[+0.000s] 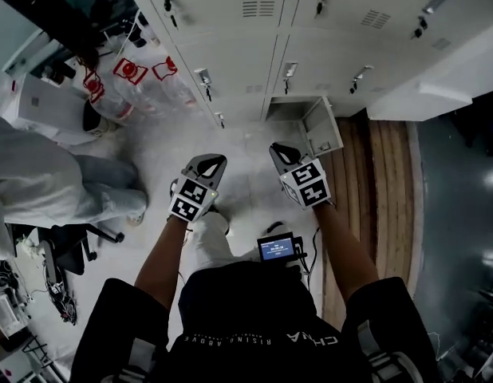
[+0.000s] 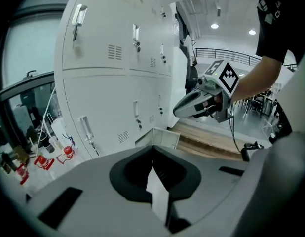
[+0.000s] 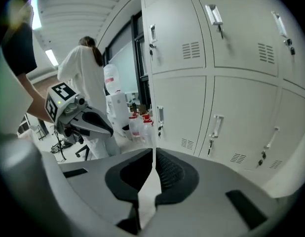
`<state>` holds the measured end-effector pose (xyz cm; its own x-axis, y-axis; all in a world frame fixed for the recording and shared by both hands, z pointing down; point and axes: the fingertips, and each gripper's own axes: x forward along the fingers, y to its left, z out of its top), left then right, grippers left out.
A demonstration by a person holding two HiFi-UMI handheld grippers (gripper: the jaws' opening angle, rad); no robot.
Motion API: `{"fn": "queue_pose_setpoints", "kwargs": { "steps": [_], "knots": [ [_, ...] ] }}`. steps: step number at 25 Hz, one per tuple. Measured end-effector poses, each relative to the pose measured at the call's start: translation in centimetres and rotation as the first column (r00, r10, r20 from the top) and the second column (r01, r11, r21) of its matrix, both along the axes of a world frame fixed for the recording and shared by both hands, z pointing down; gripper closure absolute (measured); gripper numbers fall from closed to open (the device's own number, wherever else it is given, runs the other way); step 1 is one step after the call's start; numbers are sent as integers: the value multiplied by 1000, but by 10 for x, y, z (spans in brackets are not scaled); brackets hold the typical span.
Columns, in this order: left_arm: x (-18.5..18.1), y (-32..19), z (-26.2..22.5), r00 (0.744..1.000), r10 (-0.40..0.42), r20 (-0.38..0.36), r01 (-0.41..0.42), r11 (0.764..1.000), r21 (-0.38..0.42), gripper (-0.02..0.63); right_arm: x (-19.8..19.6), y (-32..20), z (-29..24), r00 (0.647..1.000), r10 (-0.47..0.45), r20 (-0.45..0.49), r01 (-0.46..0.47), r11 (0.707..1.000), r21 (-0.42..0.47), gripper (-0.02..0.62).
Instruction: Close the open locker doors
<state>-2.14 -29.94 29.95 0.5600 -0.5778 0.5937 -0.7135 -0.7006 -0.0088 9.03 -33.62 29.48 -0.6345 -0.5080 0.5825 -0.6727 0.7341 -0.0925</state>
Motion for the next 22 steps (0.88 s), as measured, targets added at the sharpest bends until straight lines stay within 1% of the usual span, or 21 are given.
{"fn": "queue_pose_setpoints", "kwargs": {
  "steps": [2, 3, 5, 7, 9, 11, 13, 15, 17, 19, 22],
  "knots": [
    [18, 32, -30, 1000, -11, -14, 11, 1000, -2, 586, 16, 31, -35, 1000, 9, 29, -9, 1000, -1, 551],
    [26, 47, -41, 999, -33, -28, 33, 999, -4, 586, 26, 46, -48, 999, 16, 45, -16, 1000, 0, 551],
    [41, 76, -58, 992, -105, -72, 105, 994, -12, 586, 48, 74, -68, 997, 26, 70, -27, 1000, 7, 551],
    [55, 105, -70, 977, -178, -121, 176, 984, -24, 586, 71, 101, -82, 995, 25, 94, -26, 1000, 15, 551],
    [65, 134, -78, 966, -214, -143, 212, 977, -32, 586, 87, 124, -88, 993, 12, 116, -13, 1000, 9, 551],
    [63, 159, -84, 966, -221, -137, 218, 975, -33, 586, 90, 140, -85, 995, -7, 103, 6, 1000, 4, 551],
    [51, 175, -87, 967, -224, -125, 222, 975, -30, 586, 89, 151, -81, 997, -10, 75, 9, 1000, 9, 551],
    [42, 190, -87, 968, -222, -118, 220, 975, -27, 586, 92, 164, -81, 997, 17, 70, -18, 1000, 17, 551],
    [42, 205, -84, 972, -203, -115, 201, 979, -29, 586, 99, 183, -79, 996, 60, 68, -61, 998, 23, 551],
    [46, 220, -82, 977, -176, -123, 174, 984, -24, 586, 106, 207, -77, 994, 98, 53, -100, 995, 31, 551],
    [46, 249, -87, 978, -150, -146, 151, 988, 0, 586, 104, 246, -77, 990, 133, 42, -135, 990, 43, 551]
  ]
}}
